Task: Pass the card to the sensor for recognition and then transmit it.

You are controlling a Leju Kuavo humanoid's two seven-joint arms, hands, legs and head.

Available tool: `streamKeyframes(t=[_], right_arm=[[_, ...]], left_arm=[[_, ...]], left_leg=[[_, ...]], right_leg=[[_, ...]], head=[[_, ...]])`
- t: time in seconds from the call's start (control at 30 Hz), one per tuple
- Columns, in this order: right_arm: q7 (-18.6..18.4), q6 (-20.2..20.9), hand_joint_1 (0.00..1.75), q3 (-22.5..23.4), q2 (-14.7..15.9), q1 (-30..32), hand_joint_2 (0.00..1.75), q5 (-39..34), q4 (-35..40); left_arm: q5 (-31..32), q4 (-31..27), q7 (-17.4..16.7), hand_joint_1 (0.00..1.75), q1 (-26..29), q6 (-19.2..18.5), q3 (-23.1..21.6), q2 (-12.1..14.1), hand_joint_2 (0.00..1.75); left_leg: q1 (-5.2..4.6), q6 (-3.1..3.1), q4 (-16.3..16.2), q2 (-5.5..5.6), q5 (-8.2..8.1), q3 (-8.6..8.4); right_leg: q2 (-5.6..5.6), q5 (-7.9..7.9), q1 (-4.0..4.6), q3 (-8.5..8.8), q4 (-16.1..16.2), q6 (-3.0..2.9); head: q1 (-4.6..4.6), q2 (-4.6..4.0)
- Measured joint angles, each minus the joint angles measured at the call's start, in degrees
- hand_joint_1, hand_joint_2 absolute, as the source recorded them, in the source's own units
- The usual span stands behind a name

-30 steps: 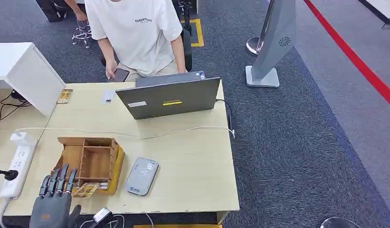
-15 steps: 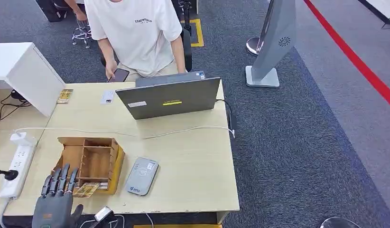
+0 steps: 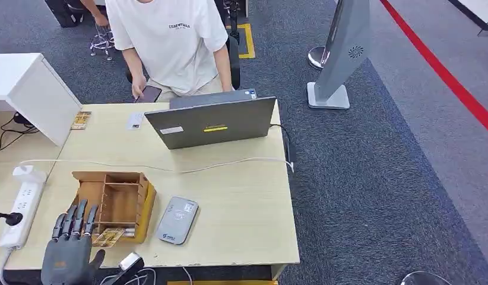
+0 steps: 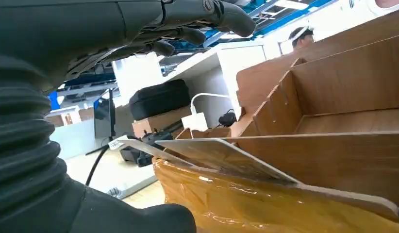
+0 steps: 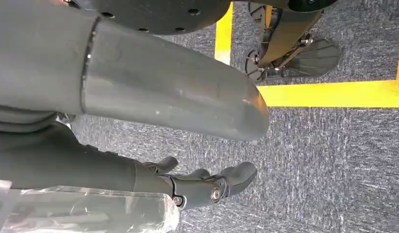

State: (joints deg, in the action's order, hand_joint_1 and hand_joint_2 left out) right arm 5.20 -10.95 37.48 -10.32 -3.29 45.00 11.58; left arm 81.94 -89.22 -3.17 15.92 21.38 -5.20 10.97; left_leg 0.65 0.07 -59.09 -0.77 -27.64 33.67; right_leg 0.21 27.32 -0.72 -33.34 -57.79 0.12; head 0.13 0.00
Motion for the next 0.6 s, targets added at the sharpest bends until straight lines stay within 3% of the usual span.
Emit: streamKeyframes(t=[0.43, 0.47, 0.6], right_arm=[[0.0, -0.02, 0.0, 0.0, 0.0, 0.0, 0.0, 0.0, 0.0], [0.0, -0.02, 0.0, 0.0, 0.0, 0.0, 0.0, 0.0, 0.0], [0.0, 0.28, 0.0, 0.0, 0.0, -0.01, 0.0, 0.17, 0.0]], left_arm=[[-0.15, 0.02, 0.0, 0.0, -0.11, 0.0, 0.0, -0.2, 1.75], [-0.15, 0.02, 0.0, 1.75, -0.11, 0.0, 0.0, -0.2, 1.75], [-1.66, 0.09, 0.53, 1.75, -0.1, -1.44, 0.0, -0.17, 1.75]], left_leg=[[0.0, 0.0, 0.0, 0.0, 0.0, 0.0], [0.0, 0.0, 0.0, 0.0, 0.0, 0.0], [0.0, 0.0, 0.0, 0.0, 0.0, 0.0]], right_leg=[[0.0, 0.0, 0.0, 0.0, 0.0, 0.0], [0.0, 0.0, 0.0, 0.0, 0.0, 0.0], [0.0, 0.0, 0.0, 0.0, 0.0, 0.0]], head=[[0.0, 0.0], [0.0, 0.0], [0.0, 0.0]])
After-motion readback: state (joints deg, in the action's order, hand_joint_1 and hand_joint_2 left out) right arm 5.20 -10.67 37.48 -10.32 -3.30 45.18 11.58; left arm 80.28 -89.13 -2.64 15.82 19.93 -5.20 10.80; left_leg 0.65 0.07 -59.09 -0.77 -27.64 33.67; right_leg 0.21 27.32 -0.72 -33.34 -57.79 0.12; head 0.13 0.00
